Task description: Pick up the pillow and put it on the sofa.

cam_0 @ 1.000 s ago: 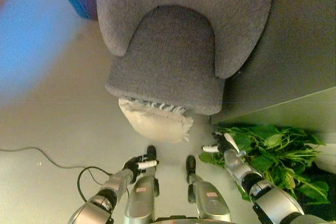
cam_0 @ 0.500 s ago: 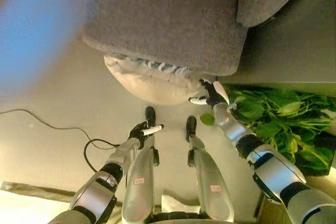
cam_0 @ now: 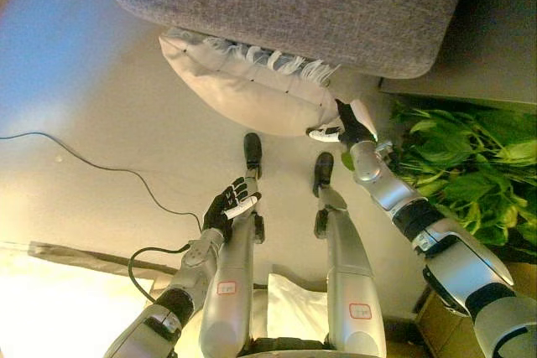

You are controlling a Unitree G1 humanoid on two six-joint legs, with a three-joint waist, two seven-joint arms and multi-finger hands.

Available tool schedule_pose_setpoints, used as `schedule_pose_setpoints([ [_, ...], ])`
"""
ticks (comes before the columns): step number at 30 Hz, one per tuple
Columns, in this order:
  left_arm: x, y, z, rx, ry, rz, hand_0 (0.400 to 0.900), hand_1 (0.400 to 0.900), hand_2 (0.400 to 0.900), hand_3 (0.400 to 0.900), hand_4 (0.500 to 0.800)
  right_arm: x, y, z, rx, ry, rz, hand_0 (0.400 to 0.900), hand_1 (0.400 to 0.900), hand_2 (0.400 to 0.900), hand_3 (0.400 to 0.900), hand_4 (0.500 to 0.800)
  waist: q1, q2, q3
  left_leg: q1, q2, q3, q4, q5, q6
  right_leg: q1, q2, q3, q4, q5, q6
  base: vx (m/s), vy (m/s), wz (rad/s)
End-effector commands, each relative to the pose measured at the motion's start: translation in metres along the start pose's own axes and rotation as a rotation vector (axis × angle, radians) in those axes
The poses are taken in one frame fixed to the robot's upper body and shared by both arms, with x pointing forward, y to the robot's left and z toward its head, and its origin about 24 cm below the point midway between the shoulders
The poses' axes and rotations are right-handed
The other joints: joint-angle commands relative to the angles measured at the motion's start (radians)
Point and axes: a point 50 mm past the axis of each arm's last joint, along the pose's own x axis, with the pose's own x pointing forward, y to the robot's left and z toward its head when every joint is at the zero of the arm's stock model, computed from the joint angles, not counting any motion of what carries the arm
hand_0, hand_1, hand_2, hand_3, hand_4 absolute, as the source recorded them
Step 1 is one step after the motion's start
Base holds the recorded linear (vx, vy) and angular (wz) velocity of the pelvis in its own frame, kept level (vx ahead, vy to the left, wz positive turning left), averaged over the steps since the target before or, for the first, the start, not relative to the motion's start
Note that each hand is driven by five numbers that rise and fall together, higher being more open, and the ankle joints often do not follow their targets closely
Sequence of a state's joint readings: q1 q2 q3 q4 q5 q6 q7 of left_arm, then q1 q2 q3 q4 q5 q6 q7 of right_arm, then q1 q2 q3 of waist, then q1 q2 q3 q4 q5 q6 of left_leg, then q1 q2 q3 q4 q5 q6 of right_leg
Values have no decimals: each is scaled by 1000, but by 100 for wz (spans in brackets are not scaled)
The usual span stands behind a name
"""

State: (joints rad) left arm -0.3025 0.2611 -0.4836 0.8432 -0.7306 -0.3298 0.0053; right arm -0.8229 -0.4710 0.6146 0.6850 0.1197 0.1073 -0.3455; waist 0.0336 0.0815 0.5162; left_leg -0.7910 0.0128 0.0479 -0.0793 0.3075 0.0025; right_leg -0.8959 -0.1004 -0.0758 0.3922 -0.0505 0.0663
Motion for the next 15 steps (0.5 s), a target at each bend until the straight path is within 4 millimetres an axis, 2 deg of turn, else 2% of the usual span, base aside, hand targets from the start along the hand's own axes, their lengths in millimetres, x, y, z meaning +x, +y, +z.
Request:
schedule_pose_setpoints([
  [1,-16,-16,-23,8,38,-94,900,900,900,900,800,0,-7,27,-15,-145,-11,400,400,400,400,500,8,62,4,10,-48,30,12,-110,-50,55,20,-24,-261,185,26,-10,31,0],
  [15,-27,-19,-33,34,76,-150,900,900,900,900,800,7,-18,25,12,-109,-20,400,400,400,400,500,26,66,4,78,-55,9,6,-119,-45,119,20,-32,-266,177,22,-3,-2,-1],
])
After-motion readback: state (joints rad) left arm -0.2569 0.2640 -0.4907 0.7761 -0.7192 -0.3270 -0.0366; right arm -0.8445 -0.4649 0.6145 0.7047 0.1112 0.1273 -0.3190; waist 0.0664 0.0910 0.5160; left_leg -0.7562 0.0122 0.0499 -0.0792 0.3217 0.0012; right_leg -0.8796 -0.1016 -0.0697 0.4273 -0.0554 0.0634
